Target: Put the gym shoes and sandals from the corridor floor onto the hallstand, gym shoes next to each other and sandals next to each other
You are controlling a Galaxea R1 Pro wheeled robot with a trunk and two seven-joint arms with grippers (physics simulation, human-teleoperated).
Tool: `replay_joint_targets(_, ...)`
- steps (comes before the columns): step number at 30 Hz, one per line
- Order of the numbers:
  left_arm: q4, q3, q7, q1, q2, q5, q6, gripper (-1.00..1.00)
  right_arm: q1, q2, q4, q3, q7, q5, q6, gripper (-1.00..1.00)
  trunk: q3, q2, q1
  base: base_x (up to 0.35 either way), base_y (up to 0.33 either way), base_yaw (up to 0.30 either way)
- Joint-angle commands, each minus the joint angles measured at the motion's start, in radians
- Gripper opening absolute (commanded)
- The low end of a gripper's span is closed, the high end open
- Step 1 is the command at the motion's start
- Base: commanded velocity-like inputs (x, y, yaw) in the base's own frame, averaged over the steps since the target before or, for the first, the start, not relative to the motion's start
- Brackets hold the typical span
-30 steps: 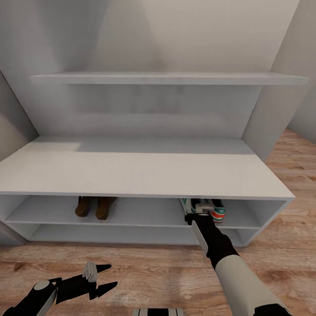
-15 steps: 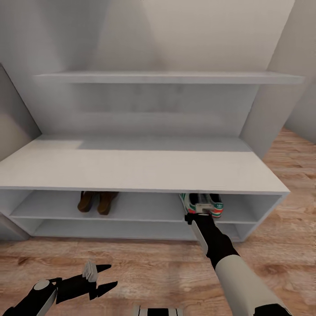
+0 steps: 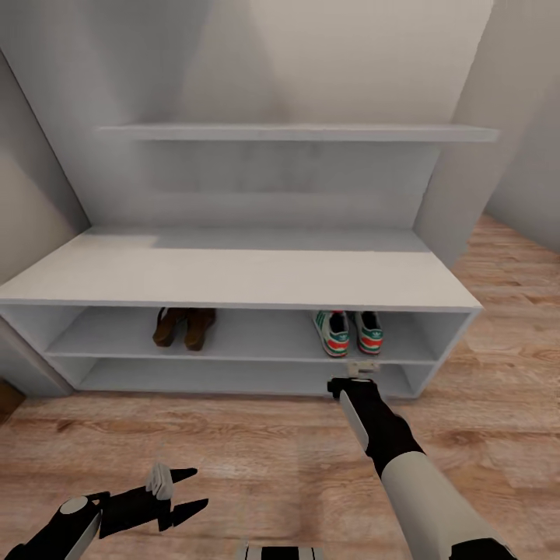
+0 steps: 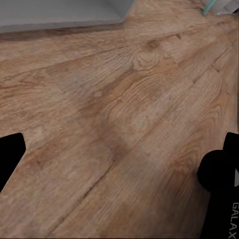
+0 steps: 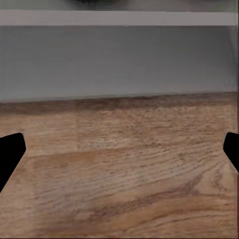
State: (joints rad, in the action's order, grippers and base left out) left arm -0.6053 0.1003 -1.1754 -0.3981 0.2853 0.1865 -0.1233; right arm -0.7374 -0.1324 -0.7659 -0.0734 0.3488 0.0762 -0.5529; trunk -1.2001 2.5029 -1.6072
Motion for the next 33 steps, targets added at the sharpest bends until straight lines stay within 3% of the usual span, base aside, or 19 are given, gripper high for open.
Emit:
replay_joint_targets(1,0.001,0.007,0.002,-0.001,0.002,0.007,-0.01,1.0,0.0,0.0,-0.001,-0.004,0.009,0.008,-0.004,1.0,-0.001,0.0,0.001,-0.337,0.0,0.0)
replay_joint_targets(16,0.001,0.006,0.01,-0.001,0.003,0.007,-0.01,1.0,0.003,0.002,0.009,-0.008,0.004,0.008,-0.001,1.0,-0.001,0.0,0.001,-0.329,0.0,0.0)
replay_joint_targets(23,0.001,0.001,0.012,-0.001,0.006,0.007,-0.01,1.0,0.004,0.002,0.019,-0.009,0.0,0.009,0.002,1.0,-0.001,0.0,0.001,-0.084,0.0,0.0)
replay_joint_targets(29,0.001,-0.002,0.013,-0.001,0.024,0.008,-0.01,1.0,0.005,0.003,0.05,-0.009,-0.015,0.011,0.027,1.0,-0.001,0.0,0.001,-0.004,0.0,0.0)
replay_joint_targets(33,0.001,-0.004,0.019,-0.001,0.03,0.008,-0.008,1.0,0.005,0.005,0.059,-0.009,-0.018,0.008,0.051,1.0,0.015,-0.001,0.003,0.0,0.0,0.0)
